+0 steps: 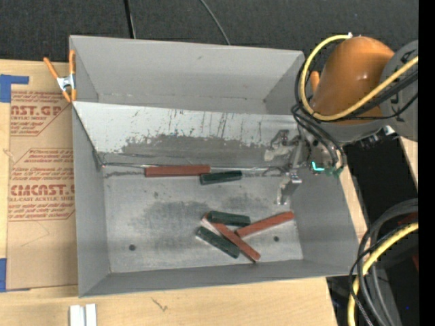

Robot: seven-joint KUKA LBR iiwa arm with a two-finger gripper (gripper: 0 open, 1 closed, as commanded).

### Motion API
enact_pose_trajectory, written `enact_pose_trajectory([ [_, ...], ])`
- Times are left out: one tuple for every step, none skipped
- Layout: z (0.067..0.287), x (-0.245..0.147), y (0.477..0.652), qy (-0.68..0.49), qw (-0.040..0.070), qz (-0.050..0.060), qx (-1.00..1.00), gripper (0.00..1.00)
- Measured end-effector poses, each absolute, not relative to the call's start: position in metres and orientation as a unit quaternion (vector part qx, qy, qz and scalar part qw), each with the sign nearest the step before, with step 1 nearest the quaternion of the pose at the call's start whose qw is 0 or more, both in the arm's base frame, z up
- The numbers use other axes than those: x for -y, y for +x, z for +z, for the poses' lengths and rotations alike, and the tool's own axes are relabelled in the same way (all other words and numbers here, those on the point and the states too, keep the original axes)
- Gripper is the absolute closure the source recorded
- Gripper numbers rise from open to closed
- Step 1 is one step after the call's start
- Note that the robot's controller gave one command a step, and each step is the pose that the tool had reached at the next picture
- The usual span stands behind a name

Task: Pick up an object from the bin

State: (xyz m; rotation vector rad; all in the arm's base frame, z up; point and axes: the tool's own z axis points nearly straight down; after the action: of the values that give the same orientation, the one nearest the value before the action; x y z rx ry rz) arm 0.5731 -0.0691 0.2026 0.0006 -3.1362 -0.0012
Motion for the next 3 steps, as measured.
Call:
enact_pose_trajectory([
  [0.207, 0.069, 0.575, 0.001, -0.001, 0.000, 1.000, 0.00],
  [0.132, 0.041, 0.544, -0.024, -0.003, 0.000, 1.000, 0.00],
  [0.127, 0.015, 0.528, 0.043, 0.002, 0.000, 0.999, 0.00],
])
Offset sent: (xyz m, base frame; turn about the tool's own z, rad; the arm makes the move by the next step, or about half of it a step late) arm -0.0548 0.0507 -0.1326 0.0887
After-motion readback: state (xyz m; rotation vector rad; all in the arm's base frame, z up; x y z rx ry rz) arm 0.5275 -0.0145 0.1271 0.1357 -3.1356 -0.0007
